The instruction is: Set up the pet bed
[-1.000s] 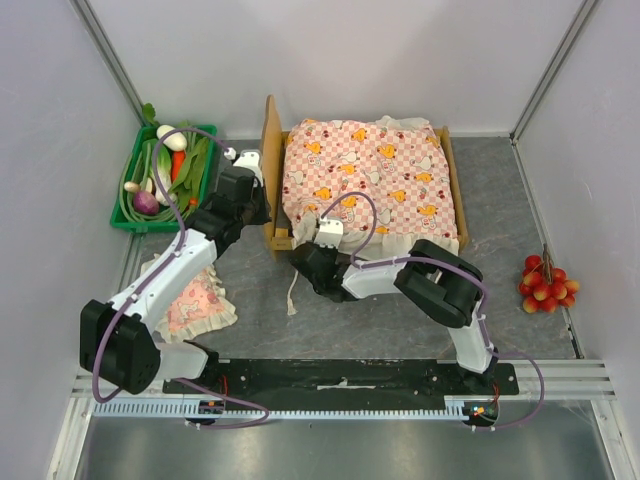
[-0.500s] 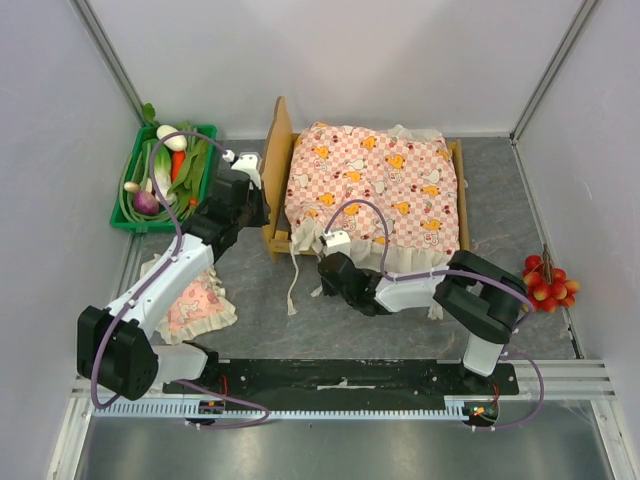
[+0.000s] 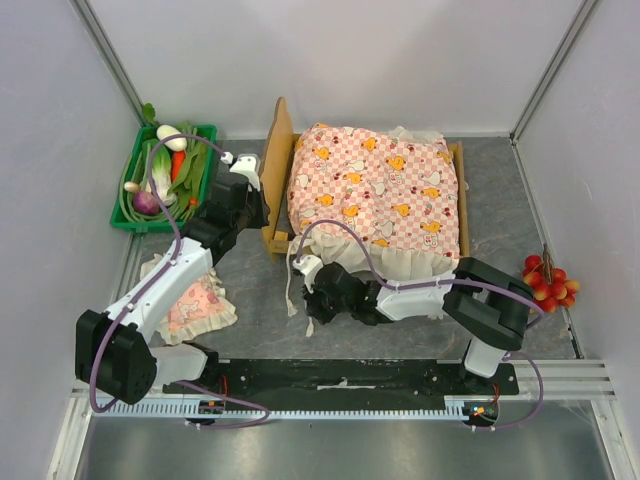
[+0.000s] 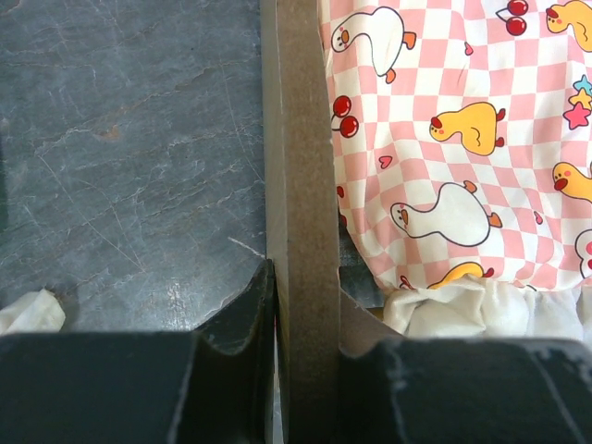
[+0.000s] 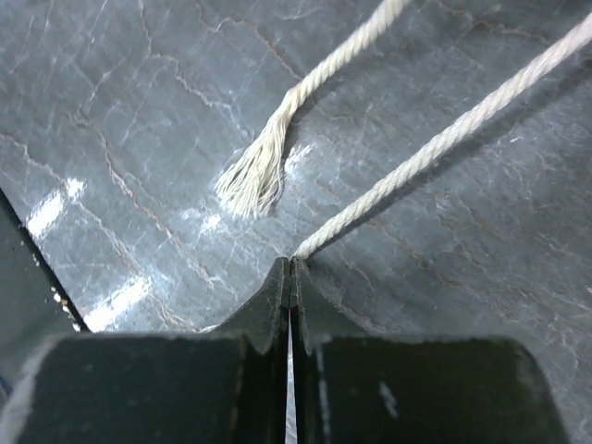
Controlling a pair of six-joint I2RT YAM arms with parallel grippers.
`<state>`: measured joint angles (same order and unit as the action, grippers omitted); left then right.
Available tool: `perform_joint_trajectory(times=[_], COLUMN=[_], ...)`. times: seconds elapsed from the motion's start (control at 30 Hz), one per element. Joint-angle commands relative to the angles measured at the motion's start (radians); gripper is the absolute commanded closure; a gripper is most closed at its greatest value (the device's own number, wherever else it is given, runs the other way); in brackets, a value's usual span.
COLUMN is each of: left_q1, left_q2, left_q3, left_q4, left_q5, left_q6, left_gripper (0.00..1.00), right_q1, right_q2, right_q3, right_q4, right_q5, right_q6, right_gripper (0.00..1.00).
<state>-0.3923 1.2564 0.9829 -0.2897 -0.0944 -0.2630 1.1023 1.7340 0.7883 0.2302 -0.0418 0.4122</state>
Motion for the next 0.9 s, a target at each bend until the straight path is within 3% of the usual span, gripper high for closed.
perform_joint_trajectory(times=[0.0, 0.1, 0.13, 0.2, 0.33, 0.47, 0.63, 0.73, 0.87], left_q1=[0.004, 0.004, 0.004, 0.004, 0.004, 0.004, 0.003, 0.001, 0.0], left_q2=[-0.011, -0.018, -0.023, -0.031, -0.051, -0.072, -0.11, -0.132, -0.134], left_q3=[-0.024, -0.032, -0.033, -0.043, -0.05, -0.061, -0.099, -0.115, -0.121], left_q4=[-0.028, -0.028, -0.025, -0.023, -0.034, -0.054, -0.045, -0.045, -0.043], left_q5=[0.127, 0.139, 0.146, 0.15, 0.156, 0.159, 0.183, 0.185, 0.191], left_q6=[-0.183, -0.186, -0.189, -0.193, -0.19, -0.214, -0.281, -0.295, -0.306], left_gripper=[0.98, 0.98, 0.98, 0.98, 0.98, 0.98, 0.98, 0.98, 0.98], right_q1=[0.016, 0.016, 0.016, 0.013, 0.013, 0.005, -0.12, -0.197, -0.206], right_q2=[-0.017, -0.03, -0.031, -0.039, -0.132, -0.278, -0.422, -0.465, -0.499], right_q3=[-0.06, -0.055, -0.046, -0.015, 0.028, 0.04, 0.012, -0.021, -0.058], right_q4=[-0.146, -0.154, -0.154, -0.154, -0.147, -0.169, -0.317, -0.377, -0.391], right_q5=[-0.047, -0.001, 0.006, 0.013, 0.007, 0.06, 0.192, 0.178, 0.129], right_q6=[-0.043, -0.033, -0.027, -0.018, -0.021, -0.013, 0.077, 0.096, 0.114], right_gripper=[1.0, 1.0, 0.85, 0.67, 0.52, 0.45, 0.44, 0.44, 0.45])
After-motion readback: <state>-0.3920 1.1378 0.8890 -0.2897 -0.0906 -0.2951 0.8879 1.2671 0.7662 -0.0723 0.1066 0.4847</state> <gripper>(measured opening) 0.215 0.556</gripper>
